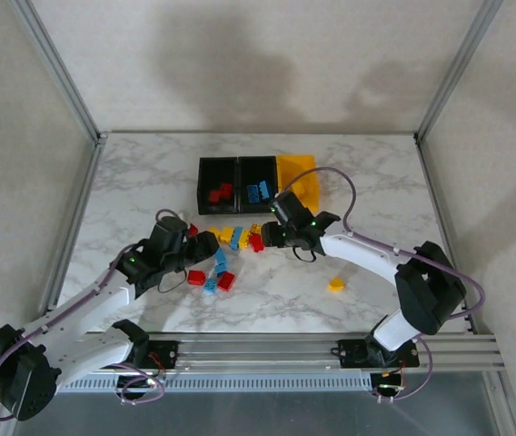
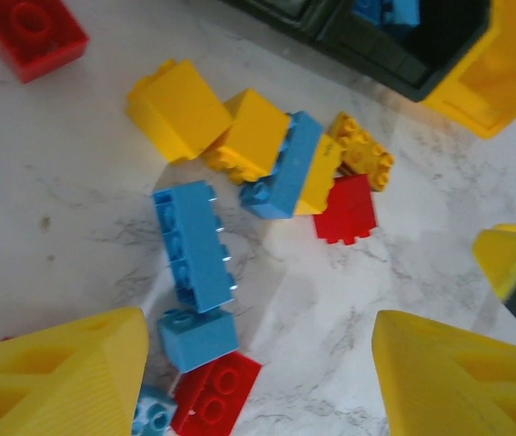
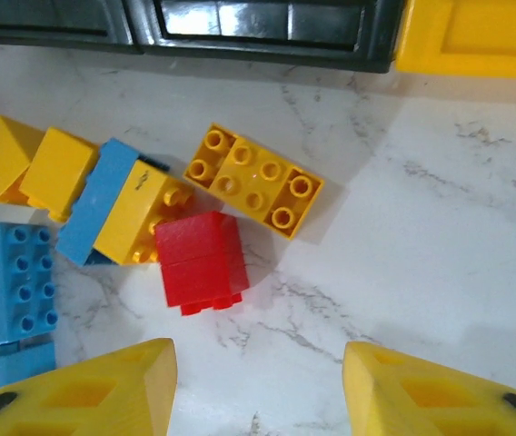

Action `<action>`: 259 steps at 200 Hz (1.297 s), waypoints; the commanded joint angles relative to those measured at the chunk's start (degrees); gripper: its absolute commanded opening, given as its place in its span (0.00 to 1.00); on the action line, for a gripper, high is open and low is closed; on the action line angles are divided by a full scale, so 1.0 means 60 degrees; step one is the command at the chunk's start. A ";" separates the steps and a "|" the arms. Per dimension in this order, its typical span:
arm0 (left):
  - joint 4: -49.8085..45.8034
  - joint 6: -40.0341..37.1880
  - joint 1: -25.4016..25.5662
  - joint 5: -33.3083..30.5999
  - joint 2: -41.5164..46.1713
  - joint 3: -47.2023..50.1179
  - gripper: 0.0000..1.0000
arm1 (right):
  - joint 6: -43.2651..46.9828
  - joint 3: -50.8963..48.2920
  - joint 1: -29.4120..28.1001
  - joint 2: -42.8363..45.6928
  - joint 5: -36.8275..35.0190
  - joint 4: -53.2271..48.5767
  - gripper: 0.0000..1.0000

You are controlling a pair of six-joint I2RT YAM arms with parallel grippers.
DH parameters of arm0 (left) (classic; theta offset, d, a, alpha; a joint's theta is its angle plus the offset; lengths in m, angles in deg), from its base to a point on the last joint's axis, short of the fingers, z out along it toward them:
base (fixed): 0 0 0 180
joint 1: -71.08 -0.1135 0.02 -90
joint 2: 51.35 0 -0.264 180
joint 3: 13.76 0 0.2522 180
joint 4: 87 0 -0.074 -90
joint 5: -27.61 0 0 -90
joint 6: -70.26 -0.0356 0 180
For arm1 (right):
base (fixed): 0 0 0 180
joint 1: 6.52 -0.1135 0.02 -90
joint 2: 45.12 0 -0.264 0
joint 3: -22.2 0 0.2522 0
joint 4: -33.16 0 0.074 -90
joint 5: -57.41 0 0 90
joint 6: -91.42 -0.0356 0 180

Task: Sort the legos into containers by color
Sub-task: Pick up the lego from the middle-left of the table.

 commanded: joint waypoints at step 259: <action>-0.2463 -0.0690 0.0776 -0.2193 -0.2734 -0.1038 0.23 | 0.0427 -0.2439 -0.0213 0.2605 0.3465 0.1834 0.55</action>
